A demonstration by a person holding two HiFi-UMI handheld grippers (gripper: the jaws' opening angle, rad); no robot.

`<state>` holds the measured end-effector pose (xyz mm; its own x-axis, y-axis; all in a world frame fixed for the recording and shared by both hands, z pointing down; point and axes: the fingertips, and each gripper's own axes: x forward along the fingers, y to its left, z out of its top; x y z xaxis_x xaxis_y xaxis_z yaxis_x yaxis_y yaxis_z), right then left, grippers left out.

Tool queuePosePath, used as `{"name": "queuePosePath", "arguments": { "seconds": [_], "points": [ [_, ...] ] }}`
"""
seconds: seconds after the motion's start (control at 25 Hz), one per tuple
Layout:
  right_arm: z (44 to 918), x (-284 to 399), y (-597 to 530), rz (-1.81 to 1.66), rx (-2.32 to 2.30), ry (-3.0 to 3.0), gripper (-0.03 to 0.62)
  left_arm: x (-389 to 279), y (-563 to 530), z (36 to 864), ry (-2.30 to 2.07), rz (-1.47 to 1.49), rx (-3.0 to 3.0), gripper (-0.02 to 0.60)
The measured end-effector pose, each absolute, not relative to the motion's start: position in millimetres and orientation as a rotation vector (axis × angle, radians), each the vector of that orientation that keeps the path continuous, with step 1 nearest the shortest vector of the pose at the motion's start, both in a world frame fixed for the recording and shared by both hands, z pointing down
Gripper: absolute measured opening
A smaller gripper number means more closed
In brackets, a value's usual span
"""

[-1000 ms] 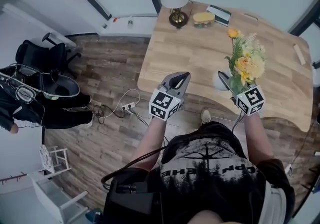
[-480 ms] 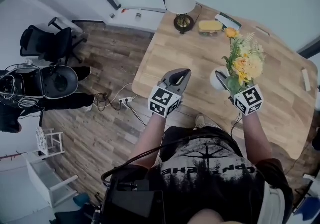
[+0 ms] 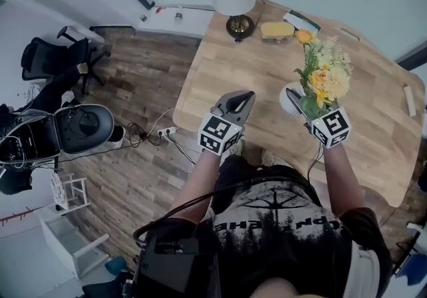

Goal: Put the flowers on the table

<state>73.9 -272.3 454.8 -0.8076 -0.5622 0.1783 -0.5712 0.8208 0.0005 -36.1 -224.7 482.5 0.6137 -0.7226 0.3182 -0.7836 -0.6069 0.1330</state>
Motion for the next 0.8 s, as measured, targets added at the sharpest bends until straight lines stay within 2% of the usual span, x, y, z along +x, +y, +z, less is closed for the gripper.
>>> {"name": "queuePosePath", "arguments": {
  "seconds": [0.8],
  "points": [
    [502.0,27.4,-302.3,0.050,1.019,-2.711,0.259,-81.8,-248.6,506.3,-1.061,0.386,2.596,0.014]
  ]
}}
